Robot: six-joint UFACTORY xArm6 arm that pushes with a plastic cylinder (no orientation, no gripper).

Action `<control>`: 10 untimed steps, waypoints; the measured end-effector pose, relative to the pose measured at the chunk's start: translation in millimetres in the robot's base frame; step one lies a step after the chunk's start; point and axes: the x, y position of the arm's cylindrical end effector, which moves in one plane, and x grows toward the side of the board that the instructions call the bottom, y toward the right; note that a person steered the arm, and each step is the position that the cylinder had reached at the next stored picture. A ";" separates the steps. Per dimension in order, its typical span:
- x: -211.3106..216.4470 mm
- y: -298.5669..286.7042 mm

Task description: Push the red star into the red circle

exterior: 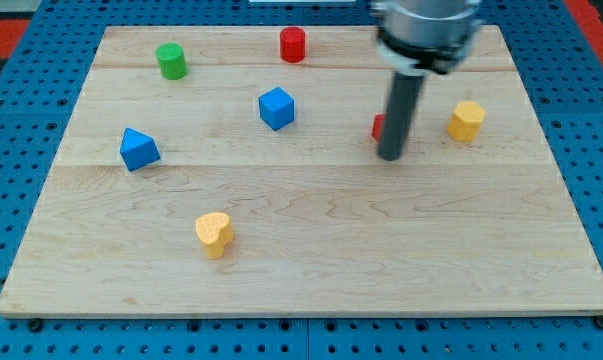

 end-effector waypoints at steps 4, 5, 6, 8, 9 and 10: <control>-13.8 61.4; -47.4 18.6; -83.5 -12.1; -96.8 -76.1; -120.6 -77.8; -134.1 -95.1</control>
